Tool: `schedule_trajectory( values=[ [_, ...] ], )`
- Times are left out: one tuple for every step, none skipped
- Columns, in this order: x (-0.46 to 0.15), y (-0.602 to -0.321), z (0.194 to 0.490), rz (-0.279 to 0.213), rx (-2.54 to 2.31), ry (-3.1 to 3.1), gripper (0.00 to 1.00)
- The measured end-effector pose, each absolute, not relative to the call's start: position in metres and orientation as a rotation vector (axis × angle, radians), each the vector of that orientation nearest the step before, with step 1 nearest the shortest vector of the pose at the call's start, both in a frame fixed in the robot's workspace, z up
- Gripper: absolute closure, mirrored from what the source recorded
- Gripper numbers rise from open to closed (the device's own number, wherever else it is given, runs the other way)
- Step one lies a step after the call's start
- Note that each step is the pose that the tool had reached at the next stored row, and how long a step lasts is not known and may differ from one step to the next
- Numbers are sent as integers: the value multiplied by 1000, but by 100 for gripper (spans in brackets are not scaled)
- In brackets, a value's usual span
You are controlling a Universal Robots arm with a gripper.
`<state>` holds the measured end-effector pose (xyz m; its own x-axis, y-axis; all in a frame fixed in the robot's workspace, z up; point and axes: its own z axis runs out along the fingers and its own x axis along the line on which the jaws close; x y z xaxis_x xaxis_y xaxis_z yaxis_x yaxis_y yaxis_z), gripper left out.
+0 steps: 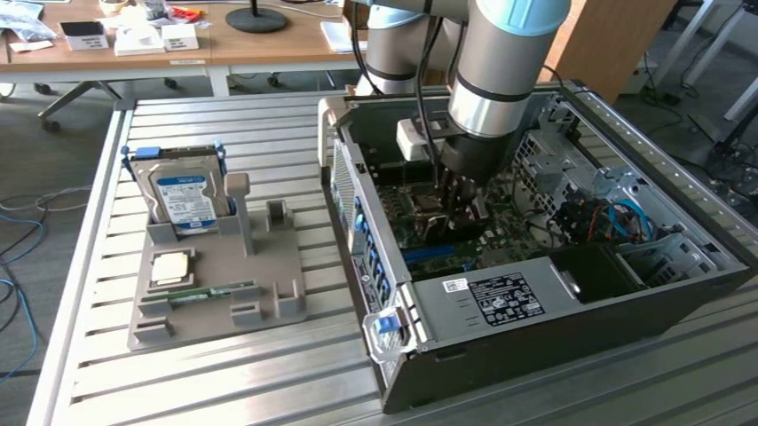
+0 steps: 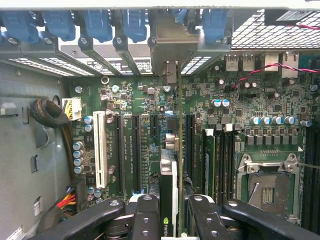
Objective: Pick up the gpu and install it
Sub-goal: 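Insert the gpu into the slot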
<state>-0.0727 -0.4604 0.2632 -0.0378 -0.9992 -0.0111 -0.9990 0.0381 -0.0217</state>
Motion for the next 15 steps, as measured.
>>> schedule_trajectory(
  values=[
    [-73,-460,263,-11,-2164,2247,73],
    [-73,-460,263,-9,-2165,2248,73],
    [-73,-460,263,-6,-2166,2250,73],
    [-73,-460,263,-4,-2167,2250,73],
    [-73,-460,263,-4,-2167,2250,73],
    [-73,-460,263,-4,-2166,2250,73],
    [-73,-460,262,-4,-2166,2250,73],
    [-73,-460,261,-4,-2166,2251,73],
    [-73,-460,259,-4,-2166,2250,73],
    [-73,-460,257,-4,-2166,2250,73],
    [-73,-460,255,-4,-2166,2250,73],
    [-73,-460,254,-4,-2166,2250,73],
    [-73,-460,252,-4,-2166,2250,73],
    [-73,-460,251,-4,-2166,2250,73],
    [-73,-460,250,-4,-2166,2250,73]
  ],
)
